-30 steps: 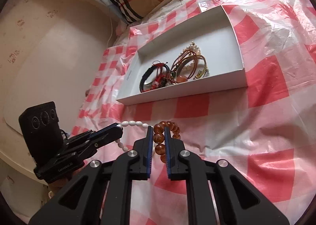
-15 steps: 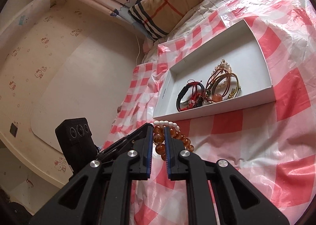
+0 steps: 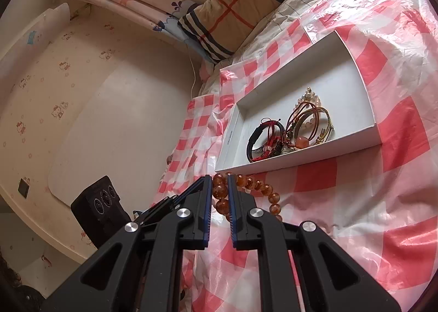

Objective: Organize jewelry
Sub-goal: 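Carry the white bead bracelet over the box with the left tool while the right tool carries the amber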

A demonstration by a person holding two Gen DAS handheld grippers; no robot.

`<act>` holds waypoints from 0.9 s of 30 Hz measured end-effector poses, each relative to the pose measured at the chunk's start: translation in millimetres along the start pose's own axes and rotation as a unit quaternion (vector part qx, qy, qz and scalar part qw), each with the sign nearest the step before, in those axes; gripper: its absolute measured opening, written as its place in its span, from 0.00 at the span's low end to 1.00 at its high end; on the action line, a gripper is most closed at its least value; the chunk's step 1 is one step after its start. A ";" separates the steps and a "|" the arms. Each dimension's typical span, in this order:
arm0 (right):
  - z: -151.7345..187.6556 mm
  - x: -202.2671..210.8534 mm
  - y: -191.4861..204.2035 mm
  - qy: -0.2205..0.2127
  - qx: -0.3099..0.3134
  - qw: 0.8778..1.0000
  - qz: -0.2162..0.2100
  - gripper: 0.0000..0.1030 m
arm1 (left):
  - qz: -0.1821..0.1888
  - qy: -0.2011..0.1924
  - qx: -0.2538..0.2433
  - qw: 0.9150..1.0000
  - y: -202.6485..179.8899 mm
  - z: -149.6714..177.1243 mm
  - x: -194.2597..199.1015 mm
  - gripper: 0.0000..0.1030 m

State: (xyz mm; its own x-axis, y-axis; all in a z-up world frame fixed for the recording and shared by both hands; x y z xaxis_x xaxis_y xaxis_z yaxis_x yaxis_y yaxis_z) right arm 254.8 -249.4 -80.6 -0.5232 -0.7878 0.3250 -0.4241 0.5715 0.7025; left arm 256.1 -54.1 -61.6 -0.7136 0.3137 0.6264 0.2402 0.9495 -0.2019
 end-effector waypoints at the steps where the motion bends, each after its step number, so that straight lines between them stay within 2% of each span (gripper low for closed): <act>1: 0.0 0.1 -0.1 0.000 0.000 1.000 0.000 0.12 | -0.001 0.000 -0.002 1.000 -0.5 0.1 0.2 0.07; 11: -0.3 -0.1 0.1 -0.003 0.000 1.000 -0.003 0.12 | -0.003 -0.002 -0.004 1.000 -1.0 0.3 1.1 0.07; 21: -12.9 4.0 -1.5 -0.036 -0.008 0.999 -0.018 0.12 | 0.047 0.000 0.051 0.998 14.3 -14.6 6.5 0.07; 27: -22.4 6.2 -2.5 -0.051 -0.009 0.998 -0.021 0.12 | 0.053 -0.011 0.065 0.996 20.0 -25.2 11.0 0.07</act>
State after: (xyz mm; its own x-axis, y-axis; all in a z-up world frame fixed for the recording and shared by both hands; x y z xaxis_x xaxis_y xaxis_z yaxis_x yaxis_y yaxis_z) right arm 269.2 -260.9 -66.1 -0.5782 -0.7832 0.2284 -0.4350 0.5328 0.7259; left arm 269.6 -31.8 -39.7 -0.7037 0.4113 0.5794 0.2295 0.9033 -0.3624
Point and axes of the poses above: each gripper's, at about its wrist camera, not at the fingertips, and x roughly against the way its jaws point, y to its left, z to its underside, the point moved 2 cm from there along -x, roughly the way its jaws point, and after that the axes turned 12 degrees about x, right-handed, at the moved point
